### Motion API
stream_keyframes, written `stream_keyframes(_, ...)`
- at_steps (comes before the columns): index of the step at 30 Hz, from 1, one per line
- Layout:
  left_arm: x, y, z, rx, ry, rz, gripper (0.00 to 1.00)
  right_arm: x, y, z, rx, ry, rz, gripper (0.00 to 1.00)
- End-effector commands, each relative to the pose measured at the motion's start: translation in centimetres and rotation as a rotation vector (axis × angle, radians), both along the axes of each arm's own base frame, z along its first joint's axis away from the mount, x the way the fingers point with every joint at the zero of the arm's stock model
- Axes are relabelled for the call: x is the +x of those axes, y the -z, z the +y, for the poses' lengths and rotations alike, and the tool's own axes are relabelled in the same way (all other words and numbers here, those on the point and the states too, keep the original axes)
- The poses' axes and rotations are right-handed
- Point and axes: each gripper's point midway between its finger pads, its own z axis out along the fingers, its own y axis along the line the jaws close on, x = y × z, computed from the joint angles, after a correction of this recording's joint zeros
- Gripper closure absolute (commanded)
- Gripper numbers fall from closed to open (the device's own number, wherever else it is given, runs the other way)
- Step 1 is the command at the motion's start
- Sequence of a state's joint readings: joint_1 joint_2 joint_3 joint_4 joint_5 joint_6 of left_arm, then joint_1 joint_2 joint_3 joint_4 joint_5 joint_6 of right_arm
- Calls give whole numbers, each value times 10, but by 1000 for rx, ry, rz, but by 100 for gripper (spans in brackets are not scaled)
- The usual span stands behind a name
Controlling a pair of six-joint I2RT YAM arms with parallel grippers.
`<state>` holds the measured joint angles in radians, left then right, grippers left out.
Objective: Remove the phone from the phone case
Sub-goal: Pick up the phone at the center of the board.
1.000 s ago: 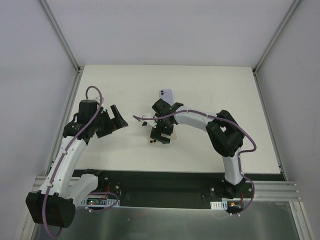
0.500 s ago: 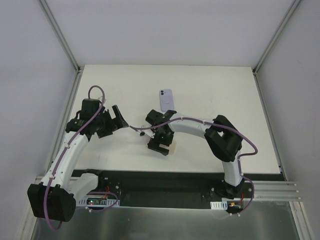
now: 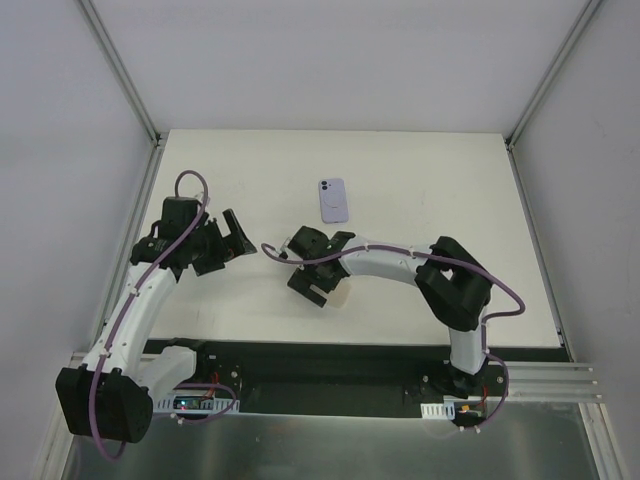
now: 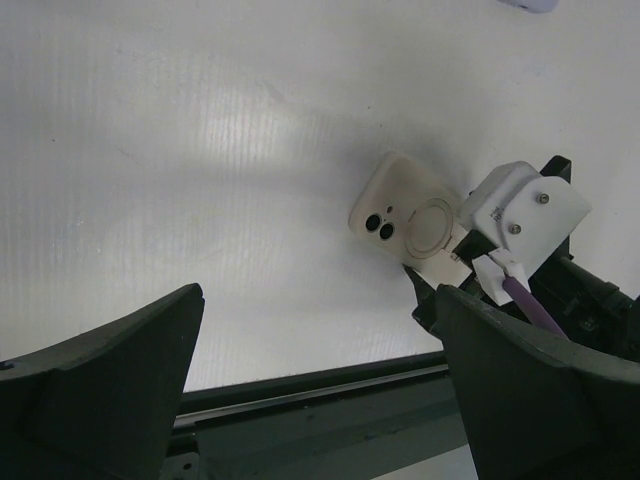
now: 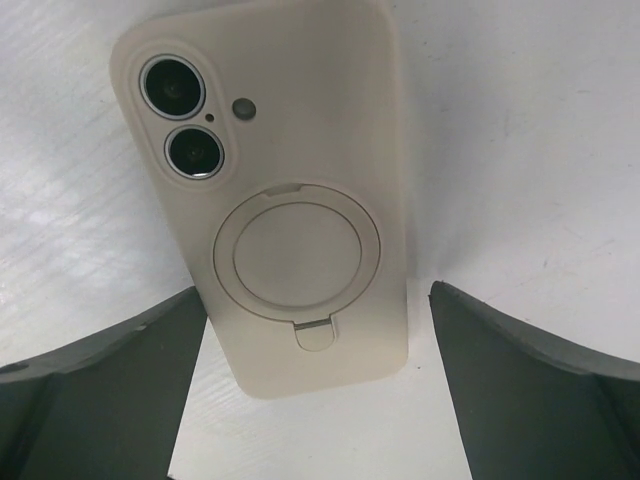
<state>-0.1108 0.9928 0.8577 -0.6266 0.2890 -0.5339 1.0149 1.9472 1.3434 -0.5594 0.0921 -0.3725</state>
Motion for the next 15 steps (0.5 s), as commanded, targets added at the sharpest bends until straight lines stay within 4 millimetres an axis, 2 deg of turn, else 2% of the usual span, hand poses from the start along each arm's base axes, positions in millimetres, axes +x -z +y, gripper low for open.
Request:
stream_keyframes(1, 8, -15, 8, -43, -57, -17, 1, 20, 8, 0, 26, 89, -148, 1)
stream_keyframes(7, 18, -19, 26, -202, -158, 43, 1, -4, 15, -6, 81, 98, -61, 3)
stream_keyframes(10, 20, -16, 19, -317, -153, 115, 1, -17, 21, -8, 109, 105, -1, 7)
stream_keyframes(12, 19, -14, 11, -366, -111, 142, 1, -24, 22, -6, 133, 102, 28, 15)
stream_keyframes(15, 17, -20, 7, -371, -56, 98, 1, -30, 23, -4, 146, 111, 61, 19)
